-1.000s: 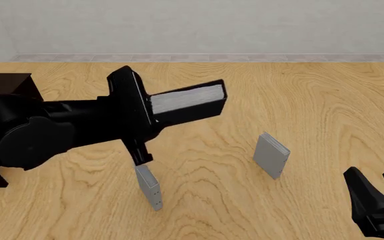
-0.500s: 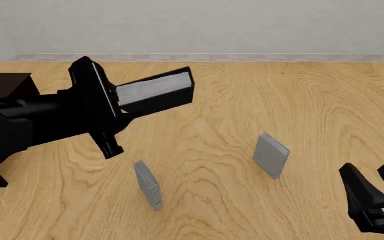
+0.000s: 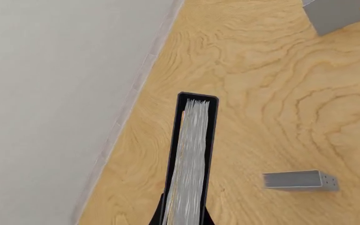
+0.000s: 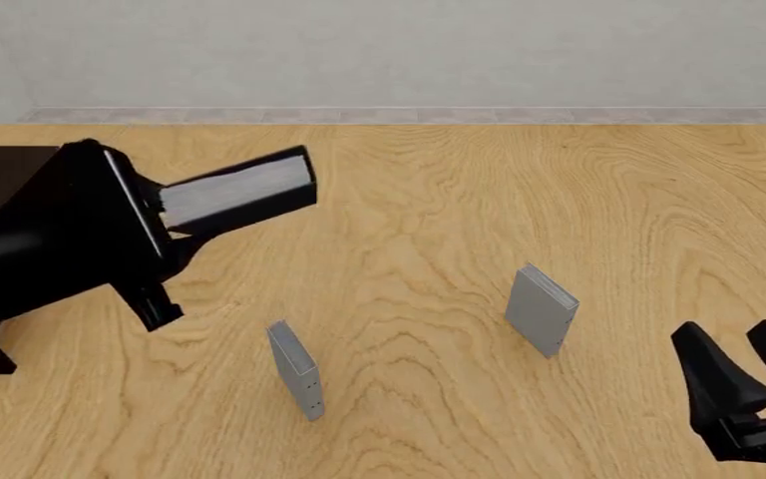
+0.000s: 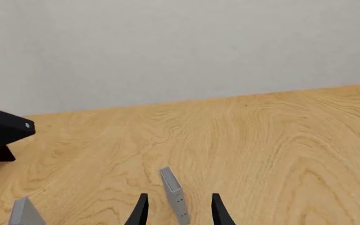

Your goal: Pick up the book in the middle and place it on the cabinet shelf.

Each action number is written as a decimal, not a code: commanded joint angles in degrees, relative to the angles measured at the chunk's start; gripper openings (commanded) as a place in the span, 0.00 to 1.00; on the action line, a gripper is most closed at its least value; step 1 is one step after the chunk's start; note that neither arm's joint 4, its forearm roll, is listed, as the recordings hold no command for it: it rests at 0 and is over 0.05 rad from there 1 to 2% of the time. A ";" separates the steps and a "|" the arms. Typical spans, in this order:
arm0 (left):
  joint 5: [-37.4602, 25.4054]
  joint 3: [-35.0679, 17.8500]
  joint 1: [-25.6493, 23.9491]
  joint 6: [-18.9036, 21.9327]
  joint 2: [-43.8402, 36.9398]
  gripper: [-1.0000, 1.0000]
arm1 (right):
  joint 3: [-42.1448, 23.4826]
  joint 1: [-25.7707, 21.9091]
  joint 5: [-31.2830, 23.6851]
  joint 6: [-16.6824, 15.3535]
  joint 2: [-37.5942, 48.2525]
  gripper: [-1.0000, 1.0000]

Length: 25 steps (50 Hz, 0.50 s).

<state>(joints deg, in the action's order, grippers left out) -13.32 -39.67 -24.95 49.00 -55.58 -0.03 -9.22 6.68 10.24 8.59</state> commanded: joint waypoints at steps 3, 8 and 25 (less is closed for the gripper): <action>0.06 0.67 4.75 3.36 4.17 0.00 | 0.00 -0.44 -0.16 -0.05 -0.51 1.00; 1.93 3.29 8.00 6.44 5.57 0.00 | -0.01 -0.40 -0.44 -0.05 -0.91 1.00; 7.77 6.05 16.23 14.23 8.04 0.00 | 0.00 -0.59 -0.28 -0.12 -0.71 1.00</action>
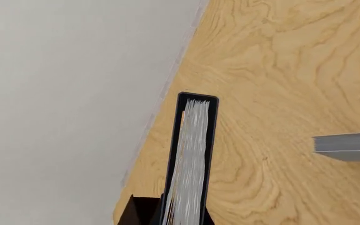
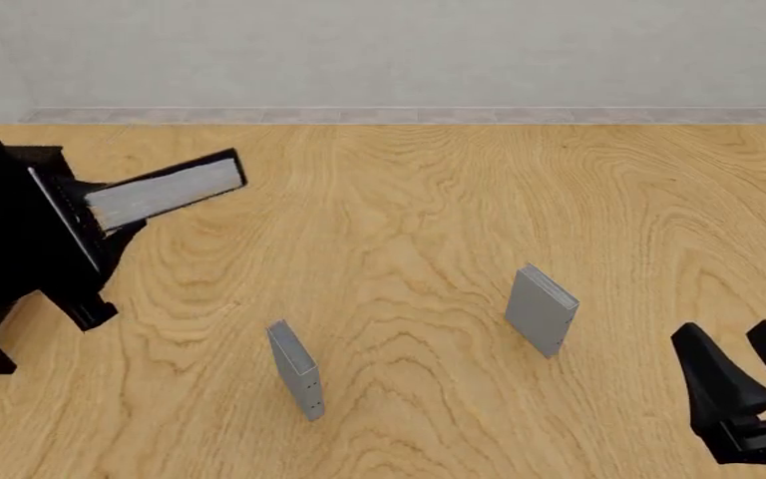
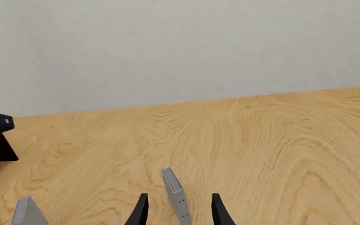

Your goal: Pick up the book in the middle and place it on the cabinet shelf.

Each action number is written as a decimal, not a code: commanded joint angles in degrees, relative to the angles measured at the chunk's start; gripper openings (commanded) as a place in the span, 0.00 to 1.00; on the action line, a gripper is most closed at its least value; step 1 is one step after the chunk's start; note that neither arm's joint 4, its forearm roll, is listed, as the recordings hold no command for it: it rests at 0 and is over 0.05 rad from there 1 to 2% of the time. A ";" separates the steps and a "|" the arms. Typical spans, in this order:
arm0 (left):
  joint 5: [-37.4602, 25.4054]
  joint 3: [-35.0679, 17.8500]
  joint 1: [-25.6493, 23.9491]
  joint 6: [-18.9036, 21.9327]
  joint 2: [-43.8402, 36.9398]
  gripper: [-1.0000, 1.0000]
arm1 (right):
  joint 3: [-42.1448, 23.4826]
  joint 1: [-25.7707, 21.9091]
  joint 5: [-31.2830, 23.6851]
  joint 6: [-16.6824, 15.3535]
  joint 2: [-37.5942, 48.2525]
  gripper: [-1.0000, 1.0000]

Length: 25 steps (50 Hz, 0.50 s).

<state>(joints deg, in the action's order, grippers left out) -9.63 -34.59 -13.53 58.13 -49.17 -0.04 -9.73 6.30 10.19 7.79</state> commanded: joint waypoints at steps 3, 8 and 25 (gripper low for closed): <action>5.23 1.38 5.64 5.99 1.30 0.00 | 0.00 -0.05 -0.44 -0.05 -0.46 1.00; 7.40 1.96 6.91 7.79 1.60 0.00 | 0.00 -0.09 -0.33 -0.08 -0.33 1.00; 11.29 -3.08 13.59 9.32 -0.98 0.00 | 0.01 -0.12 0.16 -0.13 0.28 1.00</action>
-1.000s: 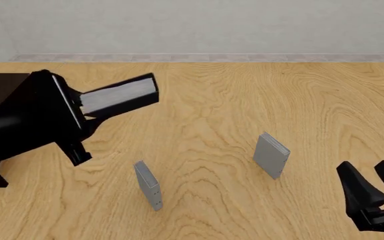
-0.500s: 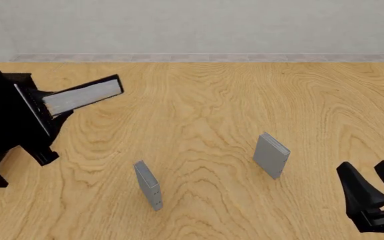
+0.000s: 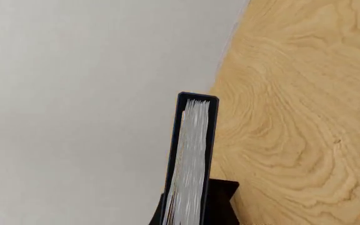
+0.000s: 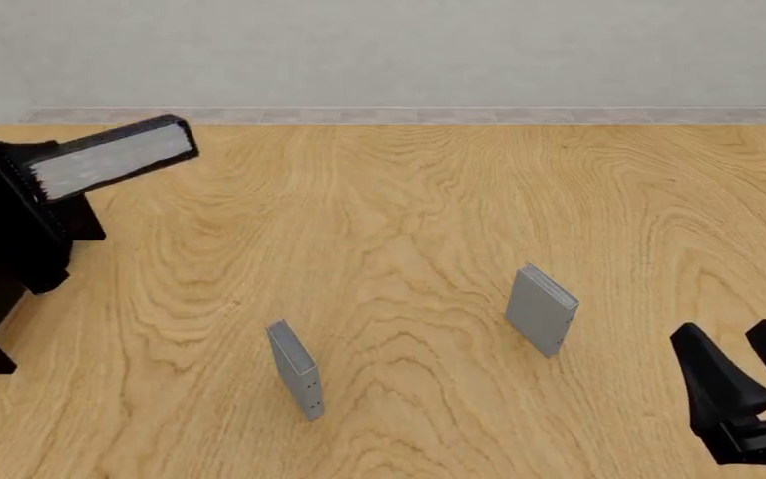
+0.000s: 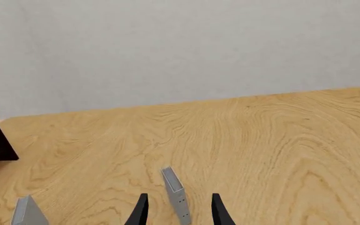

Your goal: Pick up the book in the middle and place it on the cabinet shelf.

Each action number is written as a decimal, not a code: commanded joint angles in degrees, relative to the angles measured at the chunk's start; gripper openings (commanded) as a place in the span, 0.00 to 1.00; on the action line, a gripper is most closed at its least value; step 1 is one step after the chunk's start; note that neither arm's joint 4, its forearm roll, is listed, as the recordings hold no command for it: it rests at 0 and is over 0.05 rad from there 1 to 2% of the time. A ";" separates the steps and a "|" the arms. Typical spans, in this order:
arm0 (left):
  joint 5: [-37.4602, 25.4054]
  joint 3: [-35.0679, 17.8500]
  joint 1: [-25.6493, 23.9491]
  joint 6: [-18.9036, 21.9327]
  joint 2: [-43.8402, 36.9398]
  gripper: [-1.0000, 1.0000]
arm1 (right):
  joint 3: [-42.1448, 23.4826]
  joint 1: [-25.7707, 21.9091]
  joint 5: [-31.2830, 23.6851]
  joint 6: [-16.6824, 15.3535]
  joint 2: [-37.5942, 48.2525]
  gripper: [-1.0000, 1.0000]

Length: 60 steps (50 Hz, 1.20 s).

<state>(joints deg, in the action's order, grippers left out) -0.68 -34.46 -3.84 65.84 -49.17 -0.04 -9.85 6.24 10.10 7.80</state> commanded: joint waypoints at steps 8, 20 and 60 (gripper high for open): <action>2.23 -6.10 5.40 1.12 -2.18 0.00 | 0.00 -0.10 0.44 -0.14 0.58 1.00; 2.86 -8.38 10.97 0.92 -6.26 0.00 | 0.01 -0.02 0.42 -0.08 0.53 1.00; 4.33 -9.72 23.60 3.81 -11.12 0.00 | 0.01 -0.31 -0.31 -0.24 -0.22 1.00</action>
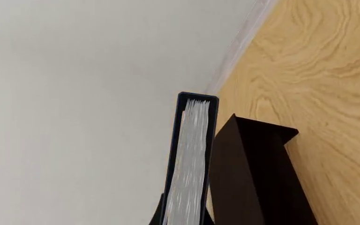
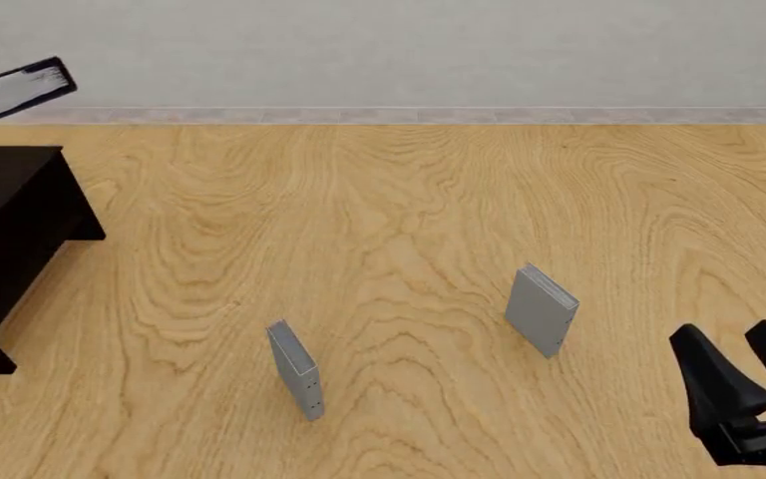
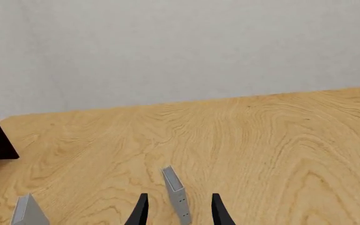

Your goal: Pick up the book in the middle and place it on the cabinet shelf.

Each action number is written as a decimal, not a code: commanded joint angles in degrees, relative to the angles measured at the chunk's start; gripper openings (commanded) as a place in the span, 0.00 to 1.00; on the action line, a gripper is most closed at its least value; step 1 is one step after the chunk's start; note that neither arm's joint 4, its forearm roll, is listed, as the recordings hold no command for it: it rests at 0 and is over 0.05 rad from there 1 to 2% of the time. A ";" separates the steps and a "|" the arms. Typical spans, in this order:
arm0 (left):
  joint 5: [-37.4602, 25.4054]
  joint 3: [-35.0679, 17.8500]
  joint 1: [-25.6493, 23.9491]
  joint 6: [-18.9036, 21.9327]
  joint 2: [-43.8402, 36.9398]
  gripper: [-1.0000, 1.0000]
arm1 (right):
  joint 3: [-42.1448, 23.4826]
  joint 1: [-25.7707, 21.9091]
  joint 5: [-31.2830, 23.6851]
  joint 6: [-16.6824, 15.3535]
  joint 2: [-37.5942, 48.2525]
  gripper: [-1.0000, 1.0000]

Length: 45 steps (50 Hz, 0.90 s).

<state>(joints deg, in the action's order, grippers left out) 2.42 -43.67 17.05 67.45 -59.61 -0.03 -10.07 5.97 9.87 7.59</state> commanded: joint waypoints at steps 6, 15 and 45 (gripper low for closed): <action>1.48 0.36 3.82 2.38 -0.77 0.00 | -0.02 -0.08 -0.43 -0.01 -0.42 1.00; 2.13 0.51 6.26 3.29 -1.94 0.00 | -0.01 -0.14 -0.16 -0.02 -0.18 1.00; 11.34 3.53 15.74 8.45 -9.29 0.00 | 0.02 -0.21 0.86 -0.17 0.93 1.00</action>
<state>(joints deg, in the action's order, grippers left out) 9.39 -40.33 29.61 72.67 -66.35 -0.03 -10.28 6.41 9.74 8.06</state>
